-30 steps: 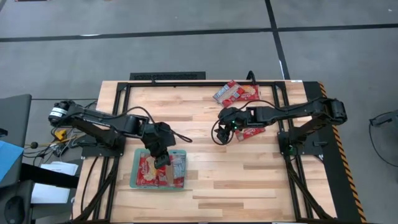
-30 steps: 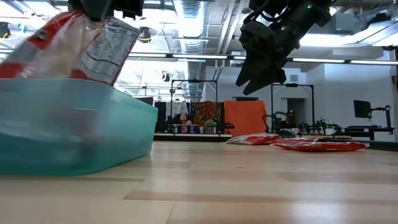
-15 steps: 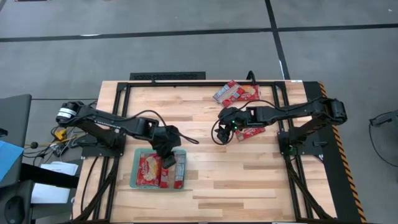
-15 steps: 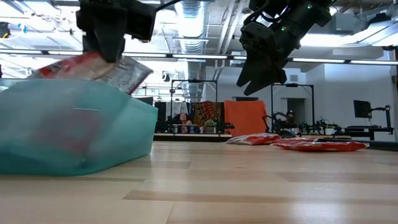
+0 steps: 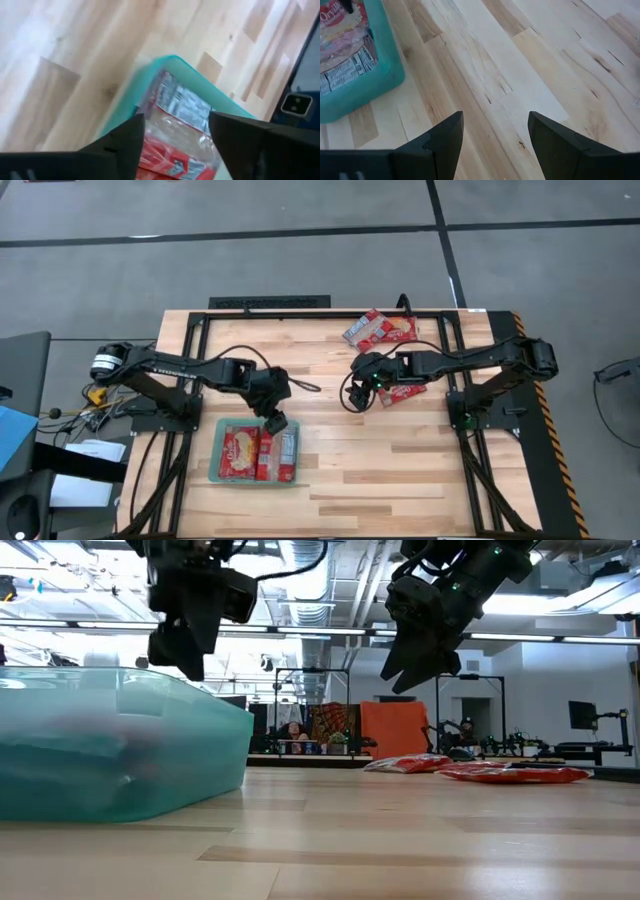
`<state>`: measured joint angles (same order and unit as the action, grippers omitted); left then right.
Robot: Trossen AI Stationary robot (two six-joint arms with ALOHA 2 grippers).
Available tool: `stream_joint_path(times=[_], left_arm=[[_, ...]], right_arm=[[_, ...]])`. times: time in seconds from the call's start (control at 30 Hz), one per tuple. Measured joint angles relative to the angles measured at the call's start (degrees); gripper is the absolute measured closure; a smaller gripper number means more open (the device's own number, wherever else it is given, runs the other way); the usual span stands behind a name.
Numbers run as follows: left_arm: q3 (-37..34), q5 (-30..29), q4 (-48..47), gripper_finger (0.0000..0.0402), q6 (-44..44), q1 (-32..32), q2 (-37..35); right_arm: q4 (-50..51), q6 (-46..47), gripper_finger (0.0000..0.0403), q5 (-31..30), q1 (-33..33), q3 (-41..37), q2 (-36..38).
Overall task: Sort popcorn bags into baskets
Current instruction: Put the red popcorn pack into the green bin, then move the red popcorn packs to the center of the table
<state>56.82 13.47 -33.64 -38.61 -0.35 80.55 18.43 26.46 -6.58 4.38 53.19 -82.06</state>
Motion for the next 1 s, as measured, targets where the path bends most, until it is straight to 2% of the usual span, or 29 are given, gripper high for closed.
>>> stream_joint_path(times=[0.23,0.33,0.5,0.6,0.77,0.83,1.0], left_arm=[[1.9,-1.3,2.8,0.0152,2.3,7.3,0.0],[2.6,-4.3,9.4,0.015,2.4,10.9,0.1],[2.6,-3.5,22.1,0.0149,2.0,16.3,3.2],[2.8,-1.4,32.5,0.0149,-0.2,18.1,8.0],[3.0,5.1,47.3,0.0149,-7.9,20.2,18.3],[5.1,5.5,51.1,0.0149,-8.7,21.0,22.1],[13.9,2.7,50.1,0.0149,-5.9,23.7,28.5]], right_arm=[[4.5,4.0,0.0154,-5.8,2.7,0.0,0.0],[8.4,5.4,0.0154,-7.0,4.8,0.0,0.0],[16.9,8.1,0.0154,-9.2,8.2,0.0,0.0],[24.3,10.0,0.0154,-12.5,10.6,0.0,0.0],[32.0,11.1,0.0154,-14.1,15.7,-2.6,0.0],[31.7,11.5,0.0154,-15.3,18.2,-4.8,0.7],[23.6,8.6,0.0154,-12.6,25.0,-8.4,2.6]])
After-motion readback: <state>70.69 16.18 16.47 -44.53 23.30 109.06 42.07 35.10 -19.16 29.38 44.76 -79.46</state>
